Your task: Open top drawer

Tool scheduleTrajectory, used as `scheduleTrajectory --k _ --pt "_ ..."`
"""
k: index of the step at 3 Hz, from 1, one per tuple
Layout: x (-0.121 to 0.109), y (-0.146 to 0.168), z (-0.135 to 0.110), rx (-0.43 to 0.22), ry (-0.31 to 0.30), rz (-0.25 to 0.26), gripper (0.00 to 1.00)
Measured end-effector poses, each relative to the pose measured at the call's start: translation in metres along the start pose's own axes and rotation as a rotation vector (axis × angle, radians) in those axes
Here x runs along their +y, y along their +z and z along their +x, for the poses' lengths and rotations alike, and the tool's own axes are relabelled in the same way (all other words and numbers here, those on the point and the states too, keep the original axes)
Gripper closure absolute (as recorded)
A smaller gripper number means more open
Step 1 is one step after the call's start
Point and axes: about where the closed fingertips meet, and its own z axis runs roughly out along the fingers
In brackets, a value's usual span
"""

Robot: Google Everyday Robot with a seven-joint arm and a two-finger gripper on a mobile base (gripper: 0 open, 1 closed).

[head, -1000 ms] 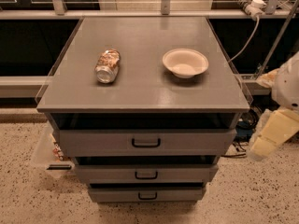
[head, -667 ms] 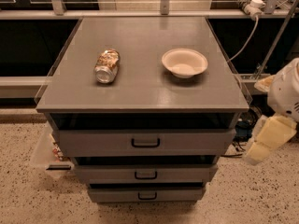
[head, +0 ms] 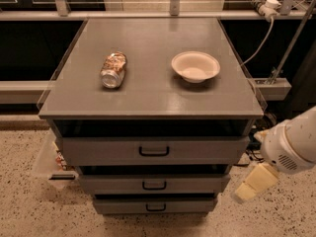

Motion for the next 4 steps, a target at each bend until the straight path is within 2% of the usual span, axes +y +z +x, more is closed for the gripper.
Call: scheduleTrajectory --k 1,3,4 --pt "-0.0008 0.0020 0.0001 -0.003 0.000 0.007 0.18" --pt "-0.0006 0.0018 0.0000 -0.003 0.000 0.007 0.64" --pt "0.0026 0.0004 -0.0018 -0.002 -0.012 0.026 0.88"
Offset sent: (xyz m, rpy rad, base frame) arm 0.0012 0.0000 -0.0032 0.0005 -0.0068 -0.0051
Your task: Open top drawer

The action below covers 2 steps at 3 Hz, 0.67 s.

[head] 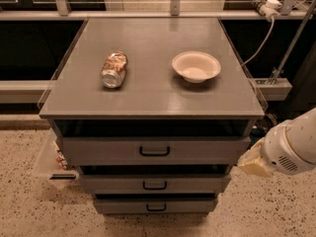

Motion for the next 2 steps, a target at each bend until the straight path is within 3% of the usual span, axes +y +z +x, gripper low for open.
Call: scheduleTrajectory --k 1,2 --pt "0.031 -0.003 -0.006 -0.059 0.003 0.044 1.00" --pt "0.080 0.028 0.006 -0.152 0.081 0.056 1.00"
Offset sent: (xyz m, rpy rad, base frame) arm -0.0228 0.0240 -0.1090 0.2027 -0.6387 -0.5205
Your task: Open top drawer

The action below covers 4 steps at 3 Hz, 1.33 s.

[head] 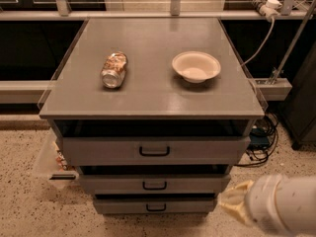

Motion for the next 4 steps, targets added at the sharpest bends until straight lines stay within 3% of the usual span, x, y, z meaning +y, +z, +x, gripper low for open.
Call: scheduleTrajectory --k 1,2,3,4 --pt "0.064 0.088 0.044 -0.035 0.100 -0.058 1.00" --pt "0.063 0.087 0.044 -0.035 0.100 -0.053 1.00" --pt "0.051 0.091 0.036 -0.058 0.085 -0.007 1.00" --pt "0.031 0.107 0.013 -0.122 0.028 0.097 1.00"
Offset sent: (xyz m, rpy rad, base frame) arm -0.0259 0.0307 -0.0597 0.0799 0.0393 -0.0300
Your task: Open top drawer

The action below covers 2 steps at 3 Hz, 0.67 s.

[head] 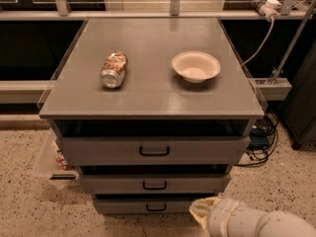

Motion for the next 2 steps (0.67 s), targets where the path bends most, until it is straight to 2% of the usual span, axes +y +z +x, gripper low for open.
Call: scheduleTrajectory --k 1,2 --pt "-0.029 0.011 -0.012 -0.071 -0.032 0.121 1.00" --pt "-0.049 0.008 -0.021 -0.100 -0.032 0.204 1.00"
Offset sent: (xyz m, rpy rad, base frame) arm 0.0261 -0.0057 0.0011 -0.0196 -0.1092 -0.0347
